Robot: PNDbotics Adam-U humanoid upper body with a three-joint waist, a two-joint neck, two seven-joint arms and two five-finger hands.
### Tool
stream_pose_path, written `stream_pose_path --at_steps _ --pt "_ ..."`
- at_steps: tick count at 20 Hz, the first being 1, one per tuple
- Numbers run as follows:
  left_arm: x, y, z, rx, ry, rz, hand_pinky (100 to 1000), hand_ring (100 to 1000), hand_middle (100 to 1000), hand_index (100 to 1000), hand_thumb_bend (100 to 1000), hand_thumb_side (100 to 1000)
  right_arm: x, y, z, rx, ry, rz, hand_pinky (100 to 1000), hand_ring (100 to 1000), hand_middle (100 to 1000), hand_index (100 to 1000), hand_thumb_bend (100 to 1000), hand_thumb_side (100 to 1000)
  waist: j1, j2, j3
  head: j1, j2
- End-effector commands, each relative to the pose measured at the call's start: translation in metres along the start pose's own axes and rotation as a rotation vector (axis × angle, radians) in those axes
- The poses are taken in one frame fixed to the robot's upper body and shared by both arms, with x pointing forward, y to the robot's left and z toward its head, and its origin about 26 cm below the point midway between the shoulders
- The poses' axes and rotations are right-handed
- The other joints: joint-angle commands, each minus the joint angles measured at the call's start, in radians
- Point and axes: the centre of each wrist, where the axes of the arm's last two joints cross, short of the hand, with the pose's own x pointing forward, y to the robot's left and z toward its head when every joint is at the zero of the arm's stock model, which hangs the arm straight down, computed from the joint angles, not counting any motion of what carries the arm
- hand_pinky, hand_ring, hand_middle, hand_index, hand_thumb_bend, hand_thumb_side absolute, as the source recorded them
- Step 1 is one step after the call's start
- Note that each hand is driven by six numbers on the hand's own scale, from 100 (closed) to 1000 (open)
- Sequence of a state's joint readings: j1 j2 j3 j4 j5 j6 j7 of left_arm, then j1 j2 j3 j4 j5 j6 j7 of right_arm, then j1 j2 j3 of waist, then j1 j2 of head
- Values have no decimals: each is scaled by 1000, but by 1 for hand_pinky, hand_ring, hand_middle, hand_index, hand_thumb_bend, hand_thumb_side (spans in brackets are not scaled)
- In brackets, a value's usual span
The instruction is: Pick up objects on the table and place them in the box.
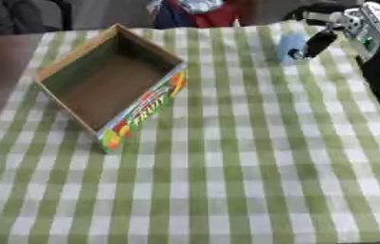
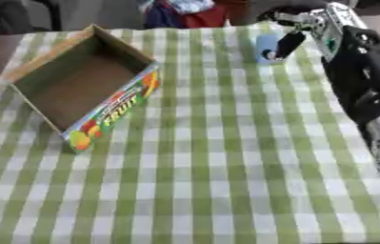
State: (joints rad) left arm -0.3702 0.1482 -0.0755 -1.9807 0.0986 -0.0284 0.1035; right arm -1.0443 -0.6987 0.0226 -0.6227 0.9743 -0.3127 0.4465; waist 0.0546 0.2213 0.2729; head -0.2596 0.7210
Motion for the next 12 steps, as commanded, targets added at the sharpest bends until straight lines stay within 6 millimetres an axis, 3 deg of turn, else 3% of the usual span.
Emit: stream_pose_path --at_steps 1,7,12 --pt "8 1 -4 -16 -34 -7 636 709 662 840 204 369 -15 -15 13 -48 40 18 918 991 953 1000 263 172 -1 -12 4 -10 -19" --pt "8 1 -5 -17 -36 -4 635 709 662 841 204 370 -20 -6 13 -35 58 9 918 987 924 997 234 161 2 -3 14 -20 -28" --pt "9 0 -5 -19 -37 0 635 709 662 842 202 372 -20 3 11 -20 60 4 904 963 808 942 198 149 2 3 16 -23 -31"
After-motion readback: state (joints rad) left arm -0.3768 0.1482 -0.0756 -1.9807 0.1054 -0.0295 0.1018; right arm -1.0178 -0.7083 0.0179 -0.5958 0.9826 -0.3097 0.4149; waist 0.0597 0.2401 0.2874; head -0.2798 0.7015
